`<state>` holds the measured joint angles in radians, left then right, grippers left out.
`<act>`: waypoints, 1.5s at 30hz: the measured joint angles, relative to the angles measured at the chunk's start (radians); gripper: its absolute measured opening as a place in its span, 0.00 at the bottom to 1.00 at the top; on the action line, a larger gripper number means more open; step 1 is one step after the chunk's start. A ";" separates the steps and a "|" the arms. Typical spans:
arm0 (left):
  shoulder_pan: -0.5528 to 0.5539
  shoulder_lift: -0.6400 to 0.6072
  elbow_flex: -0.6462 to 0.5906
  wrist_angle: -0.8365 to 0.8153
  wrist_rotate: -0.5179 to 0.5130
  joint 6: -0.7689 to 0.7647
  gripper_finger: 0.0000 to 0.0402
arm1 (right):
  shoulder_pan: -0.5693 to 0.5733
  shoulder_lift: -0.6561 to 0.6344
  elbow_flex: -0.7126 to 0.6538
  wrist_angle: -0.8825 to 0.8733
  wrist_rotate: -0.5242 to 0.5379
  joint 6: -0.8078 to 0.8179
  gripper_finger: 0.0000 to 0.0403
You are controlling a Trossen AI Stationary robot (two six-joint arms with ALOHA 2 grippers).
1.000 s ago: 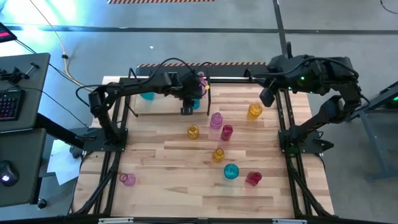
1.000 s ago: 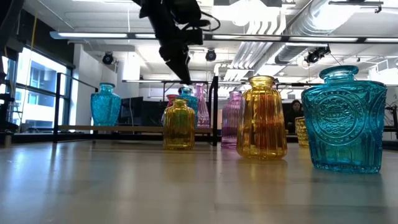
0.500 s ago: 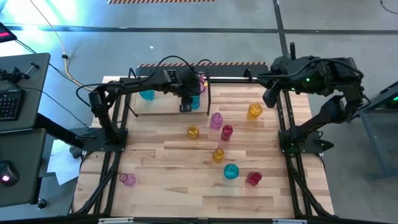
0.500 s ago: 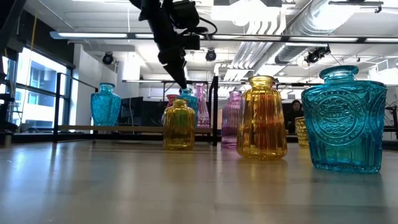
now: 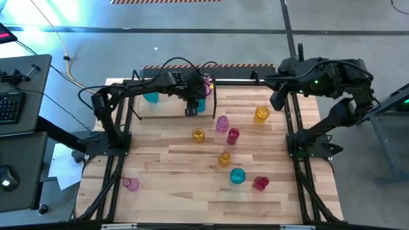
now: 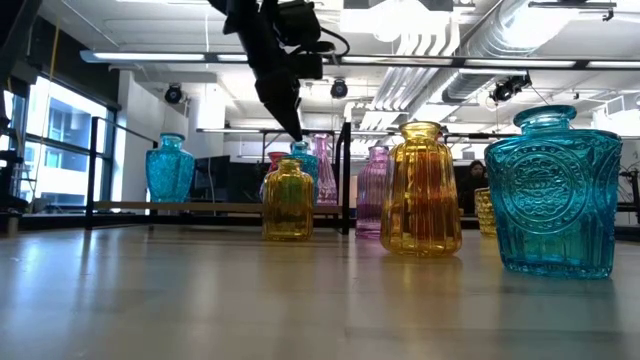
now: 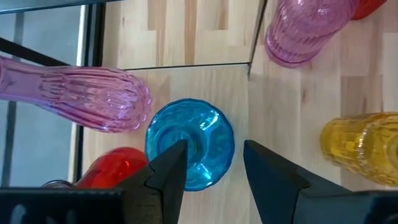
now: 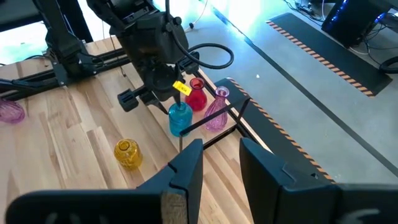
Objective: Sort vases onto shelf
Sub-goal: Put the top blue vase on the shelf aligned with the other blue vase
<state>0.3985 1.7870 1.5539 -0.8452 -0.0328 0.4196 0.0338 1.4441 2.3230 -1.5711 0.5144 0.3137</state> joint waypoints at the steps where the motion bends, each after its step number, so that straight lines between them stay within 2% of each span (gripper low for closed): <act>1: 0.000 0.000 0.000 0.000 0.002 0.000 0.36 | 0.000 0.000 0.000 0.000 0.000 0.000 0.22; 22: 0.008 0.045 0.000 0.006 -0.007 -0.007 0.31 | 0.000 0.000 0.000 0.000 -0.002 0.027 0.22; 25: 0.015 0.039 0.000 -0.016 -0.005 -0.020 0.27 | 0.000 0.000 0.000 0.000 -0.002 0.028 0.22; 34: 0.031 0.016 0.000 -0.141 -0.005 -0.086 0.03 | 0.000 0.000 0.000 0.000 0.007 0.027 0.22; 45: 0.050 -0.047 -0.008 -0.312 -0.060 -0.120 0.03 | 0.000 0.000 0.000 0.000 0.008 0.024 0.22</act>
<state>0.4480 1.7398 1.5463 -1.1576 -0.0927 0.2997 0.0338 1.4442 2.3230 -1.5711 0.5224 0.3380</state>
